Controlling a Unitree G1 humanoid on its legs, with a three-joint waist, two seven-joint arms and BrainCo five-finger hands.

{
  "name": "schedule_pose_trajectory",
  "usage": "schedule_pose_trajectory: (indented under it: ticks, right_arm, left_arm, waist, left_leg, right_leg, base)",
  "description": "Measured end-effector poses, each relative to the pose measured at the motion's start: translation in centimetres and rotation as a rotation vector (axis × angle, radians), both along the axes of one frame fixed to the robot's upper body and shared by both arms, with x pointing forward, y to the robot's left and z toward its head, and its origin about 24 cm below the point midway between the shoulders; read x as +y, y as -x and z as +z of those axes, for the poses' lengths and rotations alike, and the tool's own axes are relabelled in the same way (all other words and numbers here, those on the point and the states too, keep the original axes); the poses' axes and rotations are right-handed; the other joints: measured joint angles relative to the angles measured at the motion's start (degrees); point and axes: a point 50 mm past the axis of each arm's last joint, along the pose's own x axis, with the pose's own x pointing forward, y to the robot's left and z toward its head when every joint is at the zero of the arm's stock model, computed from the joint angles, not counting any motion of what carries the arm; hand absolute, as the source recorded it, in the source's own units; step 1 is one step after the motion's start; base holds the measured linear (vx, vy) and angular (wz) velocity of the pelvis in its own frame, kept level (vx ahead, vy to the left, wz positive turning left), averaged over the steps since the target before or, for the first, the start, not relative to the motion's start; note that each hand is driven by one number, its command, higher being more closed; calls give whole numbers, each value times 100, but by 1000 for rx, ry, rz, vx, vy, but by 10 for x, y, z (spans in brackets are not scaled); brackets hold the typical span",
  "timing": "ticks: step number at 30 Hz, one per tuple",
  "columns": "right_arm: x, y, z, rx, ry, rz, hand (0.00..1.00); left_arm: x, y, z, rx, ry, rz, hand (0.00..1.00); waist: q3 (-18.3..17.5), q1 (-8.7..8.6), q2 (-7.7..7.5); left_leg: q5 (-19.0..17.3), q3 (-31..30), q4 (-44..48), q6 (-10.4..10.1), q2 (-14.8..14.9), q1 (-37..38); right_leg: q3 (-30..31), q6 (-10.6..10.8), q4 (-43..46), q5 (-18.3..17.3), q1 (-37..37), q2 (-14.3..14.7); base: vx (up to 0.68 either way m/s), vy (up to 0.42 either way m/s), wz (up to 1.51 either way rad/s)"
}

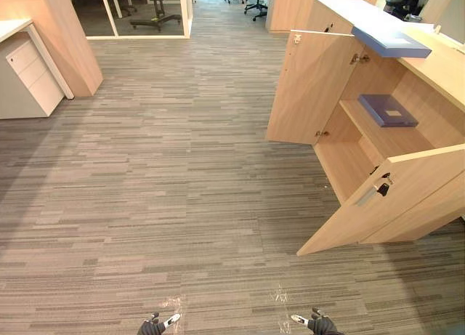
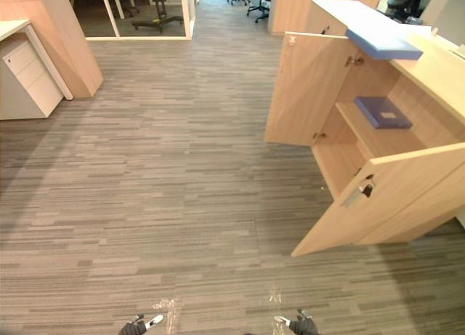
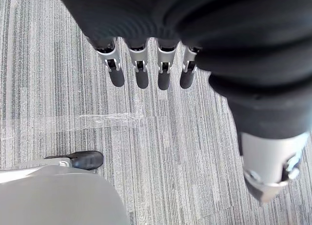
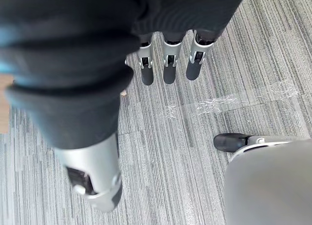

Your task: Walk over to the cabinet, pick up the folder, carry it to the office cabinet, place the folder inside the office cabinet, then close the office cabinet door

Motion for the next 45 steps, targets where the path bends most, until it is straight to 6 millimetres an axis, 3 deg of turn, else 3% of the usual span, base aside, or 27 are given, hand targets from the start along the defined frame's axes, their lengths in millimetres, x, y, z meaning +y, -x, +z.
schedule_pose_trajectory:
  ticks: [21, 31, 40, 41, 44, 45]
  right_arm:
    - [4, -3, 0, -9, -27, -39, 0]
    - [25, -13, -1, -29, -78, -34, 0]
    - [26, -16, 0, -37, -78, -29, 0]
    - [26, -17, 0, -39, -79, -26, 0]
    - [28, -25, 2, -57, -80, -16, 0]
    - [28, -27, 2, -63, -80, -14, 0]
  left_arm:
    - [1, -7, 2, -4, -97, -141, 0]
    - [2, -7, 3, -9, -115, -139, 0]
    - [2, -14, 5, -32, -125, -143, 0]
    - [3, -15, 5, -39, -129, -143, 0]
    - [6, -23, 10, -81, -139, -119, 0]
    - [7, -26, 11, -103, -137, -89, 0]
  waist:
    - [40, -7, -67]
    - [53, -7, -79]
    - [114, -27, -88]
    - [141, -22, -99]
    - [373, -4, -135]
    - [501, 32, -127]
  left_leg:
    - [22, -36, -55, 29, -122, -3]
    - [29, -66, -67, 37, -142, -24]
    - [111, -303, -43, 38, -187, -240]
    - [85, -306, 39, 13, -195, -279]
    - [-534, -194, 1455, -251, -201, -862]
    - [-762, -18, 2342, -519, -133, -1162]
  right_leg:
    - [-47, 4, 0, 1, -13, -114]
    - [-102, 5, 0, 0, -28, -136]
    - [-355, 4, 17, -3, -139, -186]
    - [-357, 4, 32, -3, -138, -195]
    - [-309, -47, 35, -45, -75, -214]
    - [-269, -161, 53, -164, 25, -195]
  base:
    - [-1, 0, 0]
    - [-3, -1, 1]
    - [-15, -4, 14]
    - [-2, 3, 14]
    - [-19, 16, -7]
    - [-87, 33, -31]
